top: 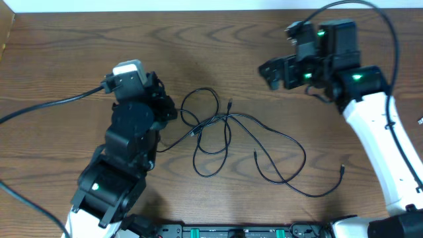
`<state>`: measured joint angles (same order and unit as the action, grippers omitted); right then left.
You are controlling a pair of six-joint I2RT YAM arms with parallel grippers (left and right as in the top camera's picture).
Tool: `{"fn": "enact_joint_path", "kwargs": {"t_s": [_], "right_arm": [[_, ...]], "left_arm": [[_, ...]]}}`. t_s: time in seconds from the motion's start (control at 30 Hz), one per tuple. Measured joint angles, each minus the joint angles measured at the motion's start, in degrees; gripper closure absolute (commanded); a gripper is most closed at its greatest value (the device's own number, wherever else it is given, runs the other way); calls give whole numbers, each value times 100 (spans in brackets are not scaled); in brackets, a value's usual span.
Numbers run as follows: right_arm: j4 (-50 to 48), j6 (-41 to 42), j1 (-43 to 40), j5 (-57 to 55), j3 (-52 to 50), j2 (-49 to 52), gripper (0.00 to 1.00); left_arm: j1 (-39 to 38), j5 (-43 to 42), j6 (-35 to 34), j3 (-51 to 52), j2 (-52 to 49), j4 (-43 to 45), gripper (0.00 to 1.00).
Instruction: Untangle cables
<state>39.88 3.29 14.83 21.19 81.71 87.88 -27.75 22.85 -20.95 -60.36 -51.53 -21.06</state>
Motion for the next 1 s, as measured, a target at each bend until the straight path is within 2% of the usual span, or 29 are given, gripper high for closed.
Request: {"fn": "enact_joint_path", "kwargs": {"t_s": [0.23, 0.27, 0.3, 0.4, 0.5, 0.67, 0.77, 1.0], "right_arm": [[-4, -74, 949, -2, -87, 0, 1], [-9, -79, 1086, -4, -142, 0, 1], [-24, -81, 1215, -2, -212, 0, 1], [-162, -85, 1574, 2, -474, 0, 1], [-481, -72, 1904, -2, -756, 0, 1], [-1309, 76, 2396, -9, -1176, 15, 1], [-1707, 192, 2671, -2, -1342, 55, 1], [-2433, 426, 3189, -17, -1394, 494, 1]], "left_arm": [[0, 675, 22, 0, 61, -608, 91], [0, 824, 22, 0, 61, -719, 83], [0, 1014, 37, 0, 63, -879, 69], [0, 1585, 61, 0, 46, -1355, 34], [15, 2103, 44, 0, 7, -1779, 19], [352, 2529, -120, 0, -22, -2304, 10], [841, 2616, -352, 0, -24, -2540, 9], [2103, 2205, -627, 0, -205, -2671, 9]]}}
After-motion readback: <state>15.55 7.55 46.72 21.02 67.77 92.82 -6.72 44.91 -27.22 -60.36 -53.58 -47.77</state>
